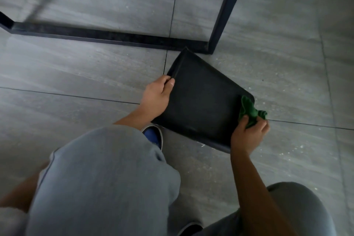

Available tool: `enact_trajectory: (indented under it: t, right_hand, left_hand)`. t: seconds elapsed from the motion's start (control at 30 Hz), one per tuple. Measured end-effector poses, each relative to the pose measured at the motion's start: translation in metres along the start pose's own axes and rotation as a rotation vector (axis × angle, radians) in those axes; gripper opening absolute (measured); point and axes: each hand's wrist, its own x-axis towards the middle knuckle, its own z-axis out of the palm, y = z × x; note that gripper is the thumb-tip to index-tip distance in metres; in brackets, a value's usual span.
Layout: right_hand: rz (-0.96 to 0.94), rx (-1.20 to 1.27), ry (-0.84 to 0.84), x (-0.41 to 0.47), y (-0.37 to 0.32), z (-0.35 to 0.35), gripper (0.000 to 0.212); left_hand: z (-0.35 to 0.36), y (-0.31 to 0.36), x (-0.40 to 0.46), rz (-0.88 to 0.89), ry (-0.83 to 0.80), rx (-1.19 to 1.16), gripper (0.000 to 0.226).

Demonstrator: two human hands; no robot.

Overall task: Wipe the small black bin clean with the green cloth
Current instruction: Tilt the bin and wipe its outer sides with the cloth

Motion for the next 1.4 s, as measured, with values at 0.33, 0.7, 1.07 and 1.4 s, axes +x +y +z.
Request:
enact_trajectory:
  t: [0.33, 0.7, 1.07, 1.4]
  right_hand:
    - [-0.204, 0.279, -0.101, -0.04, -0.086, -0.017, 0.039]
    - [0.075, -0.033, -0.021, -0.027, -0.017, -0.026, 0.03]
    - [0.167, 0.487, -0.125, -0.013, -0.07, -0.022, 0.023]
    - [0.006, 0.242, -0.134, -0.022, -0.05, -0.021, 0.035]
  left_hand:
    - [0.001, 0.004, 0.0, 0.004, 0.009, 0.017, 0.029]
    - [-0.004, 0.001, -0.003, -0.038, -0.045, -0.044, 0.028]
    - [-0.031, 0.006, -0.012, -0.011, -0.222, -0.499, 0.08]
    - [-0.023, -0.016, -0.04, 0.216, -0.405, -0.163, 0.048]
